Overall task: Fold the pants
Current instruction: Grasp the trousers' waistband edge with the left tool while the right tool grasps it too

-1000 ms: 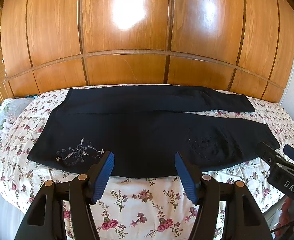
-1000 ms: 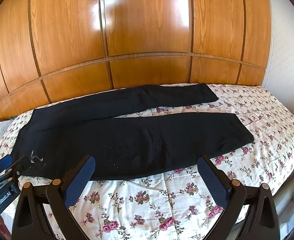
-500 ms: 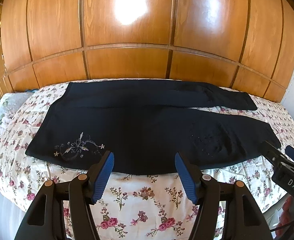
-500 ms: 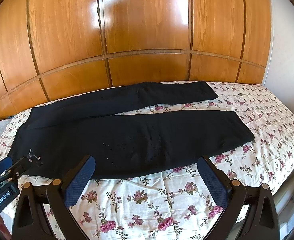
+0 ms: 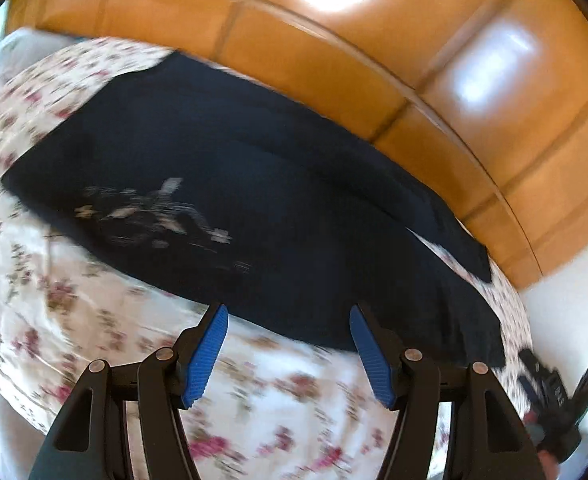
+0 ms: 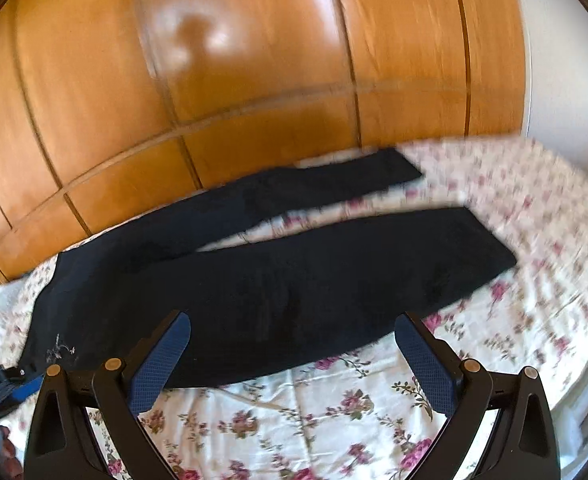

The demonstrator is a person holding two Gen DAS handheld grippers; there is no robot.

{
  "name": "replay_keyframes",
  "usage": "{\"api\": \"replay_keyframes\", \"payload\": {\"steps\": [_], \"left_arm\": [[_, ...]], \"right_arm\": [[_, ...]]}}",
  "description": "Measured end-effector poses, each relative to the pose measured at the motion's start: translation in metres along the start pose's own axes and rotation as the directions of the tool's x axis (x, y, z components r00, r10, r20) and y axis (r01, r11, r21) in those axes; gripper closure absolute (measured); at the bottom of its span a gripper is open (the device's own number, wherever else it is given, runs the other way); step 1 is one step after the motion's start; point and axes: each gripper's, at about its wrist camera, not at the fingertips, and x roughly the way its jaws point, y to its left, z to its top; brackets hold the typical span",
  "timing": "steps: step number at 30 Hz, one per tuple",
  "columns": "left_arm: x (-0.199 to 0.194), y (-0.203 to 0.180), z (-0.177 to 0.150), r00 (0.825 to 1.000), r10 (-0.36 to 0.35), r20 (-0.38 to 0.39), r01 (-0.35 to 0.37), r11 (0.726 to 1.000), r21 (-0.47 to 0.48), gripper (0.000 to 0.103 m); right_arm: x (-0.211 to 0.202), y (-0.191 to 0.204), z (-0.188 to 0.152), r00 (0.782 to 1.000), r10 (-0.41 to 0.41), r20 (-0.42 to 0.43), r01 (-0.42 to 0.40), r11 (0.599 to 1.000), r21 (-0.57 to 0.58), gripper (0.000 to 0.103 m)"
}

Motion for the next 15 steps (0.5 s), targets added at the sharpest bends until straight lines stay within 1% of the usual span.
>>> {"api": "replay_keyframes", "payload": {"steps": [1, 3, 5, 7, 8, 9, 11, 12, 13, 14, 15], "left_arm": [[0.001, 0.011, 0.003, 1.0, 0.019, 0.017, -0.019, 1.0, -0.022, 0.038], [0.002, 0.03, 0.009, 0.997, 0.055, 0.044, -0.053, 0.997, -0.055, 0.038], [0.003, 0.048, 0.014, 0.994, 0.086, 0.062, -0.08, 0.993, -0.089, 0.038], [0.004, 0.068, 0.017, 0.991, 0.108, 0.082, -0.096, 0.986, -0.134, 0.038], [0.004, 0.076, 0.018, 0.989, 0.114, 0.091, -0.099, 0.983, -0.156, 0.038], [0.003, 0.087, 0.018, 0.986, 0.129, 0.103, -0.108, 0.977, -0.184, 0.038], [0.002, 0.095, 0.018, 0.982, 0.141, 0.124, -0.113, 0.971, -0.21, 0.038], [0.001, 0.1, 0.017, 0.98, 0.144, 0.138, -0.112, 0.969, -0.219, 0.038], [0.0, 0.103, 0.017, 0.979, 0.142, 0.146, -0.107, 0.969, -0.225, 0.038], [0.0, 0.107, 0.016, 0.979, 0.132, 0.157, -0.093, 0.968, -0.232, 0.038], [-0.001, 0.108, 0.017, 0.979, 0.124, 0.164, -0.082, 0.967, -0.24, 0.038]], "right_arm": [[0.007, -0.014, 0.001, 1.0, -0.024, -0.012, 0.024, 0.999, 0.036, 0.0], [0.018, -0.039, -0.001, 0.993, -0.105, -0.049, 0.109, 0.99, 0.091, 0.0], [0.024, -0.057, -0.003, 0.99, -0.13, -0.059, 0.136, 0.983, 0.12, 0.0], [0.027, -0.072, -0.006, 0.987, -0.133, -0.087, 0.147, 0.972, 0.181, 0.0], [0.027, -0.081, -0.007, 0.99, -0.111, -0.092, 0.13, 0.965, 0.226, 0.0], [0.031, -0.091, -0.005, 0.996, -0.073, -0.052, 0.085, 0.96, 0.266, 0.0], [0.038, -0.116, -0.008, 0.999, -0.013, -0.042, 0.028, 0.926, 0.376, 0.001], [0.039, -0.123, -0.01, 1.0, 0.002, -0.031, 0.011, 0.916, 0.4, 0.003], [0.041, -0.133, -0.014, 0.999, 0.035, -0.019, -0.023, 0.896, 0.443, 0.004], [0.044, -0.141, -0.019, 0.998, 0.066, -0.015, -0.051, 0.876, 0.48, 0.009], [0.043, -0.142, -0.021, 0.997, 0.075, -0.02, -0.055, 0.867, 0.496, 0.011]]}}
